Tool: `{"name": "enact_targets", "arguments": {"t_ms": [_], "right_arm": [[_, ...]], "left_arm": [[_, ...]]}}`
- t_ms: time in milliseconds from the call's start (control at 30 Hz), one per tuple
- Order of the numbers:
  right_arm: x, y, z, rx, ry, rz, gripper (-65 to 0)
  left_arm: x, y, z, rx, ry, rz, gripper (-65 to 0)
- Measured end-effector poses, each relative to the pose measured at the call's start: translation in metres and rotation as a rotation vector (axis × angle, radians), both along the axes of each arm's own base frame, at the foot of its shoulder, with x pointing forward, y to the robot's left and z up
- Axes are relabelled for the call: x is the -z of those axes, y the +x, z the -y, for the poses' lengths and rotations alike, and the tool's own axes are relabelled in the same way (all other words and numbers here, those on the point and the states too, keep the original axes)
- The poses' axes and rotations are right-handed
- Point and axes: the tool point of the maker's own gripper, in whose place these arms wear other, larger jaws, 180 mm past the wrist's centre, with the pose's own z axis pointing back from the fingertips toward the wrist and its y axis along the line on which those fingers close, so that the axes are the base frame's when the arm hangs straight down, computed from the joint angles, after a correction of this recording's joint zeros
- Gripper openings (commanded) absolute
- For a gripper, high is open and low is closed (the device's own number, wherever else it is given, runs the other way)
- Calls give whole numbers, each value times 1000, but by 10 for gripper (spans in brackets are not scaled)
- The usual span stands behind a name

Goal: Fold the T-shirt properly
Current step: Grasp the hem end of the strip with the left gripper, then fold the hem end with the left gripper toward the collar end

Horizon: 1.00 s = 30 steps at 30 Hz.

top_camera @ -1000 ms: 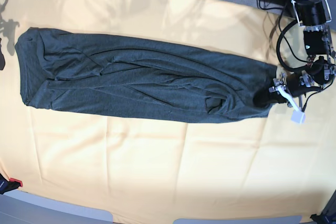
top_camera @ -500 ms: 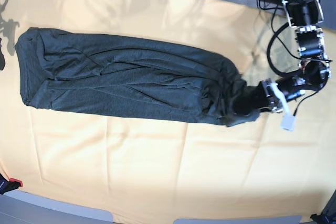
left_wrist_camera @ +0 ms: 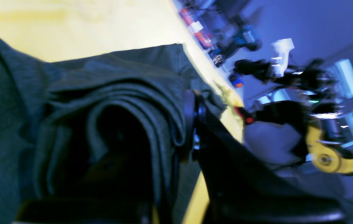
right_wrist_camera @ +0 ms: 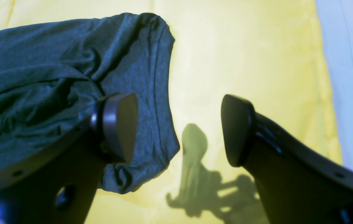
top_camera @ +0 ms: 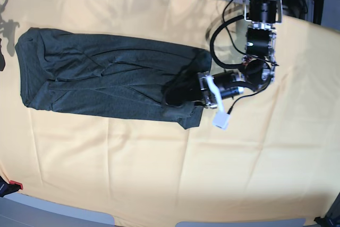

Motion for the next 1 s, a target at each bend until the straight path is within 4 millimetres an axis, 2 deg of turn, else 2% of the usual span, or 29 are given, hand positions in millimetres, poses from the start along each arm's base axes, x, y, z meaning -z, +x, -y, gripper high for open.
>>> {"name": "enact_targets", "arguments": {"t_ms": [133, 233, 400, 433, 500, 533, 567, 600, 667, 767, 867, 1000], "right_arm": [[0, 0, 0, 0, 0, 0, -213], [0, 0, 0, 0, 0, 0, -213], [0, 0, 0, 0, 0, -1, -213], [0, 0, 0, 0, 0, -1, -213], [1, -1, 0, 0, 0, -5, -213], [1, -1, 0, -1, 0, -8, -213], [1, -1, 0, -1, 1, -7, -213], [1, -1, 0, -1, 1, -7, -213], [3, -3, 0, 0, 0, -16, -213], [10, -12, 0, -1, 1, -49, -213], [12, -14, -1, -2, 3, -64, -213], [10, -12, -2, -5, 8, -51, -213]], "left_arm": [[4, -3, 29, 18, 12, 10, -650], [-1, -6, 45, 34, -19, 12, -650], [-2, -1, 55, 7, -17, 32, -650], [-1, -1, 56, 7, -8, 32, -613], [-5, -2, 59, 11, -35, 29, -434], [-14, -8, 63, 50, -93, -10, -352], [-21, -13, 65, 83, -144, -51, -286], [-25, -13, 67, 88, -152, -31, -253], [-14, -2, 68, 40, -48, 42, -249], [-8, 11, 63, -35, -29, -3, -249], [-23, 2, 67, 24, -110, -10, -249], [-52, -11, 72, 143, -223, 25, -261]]}}
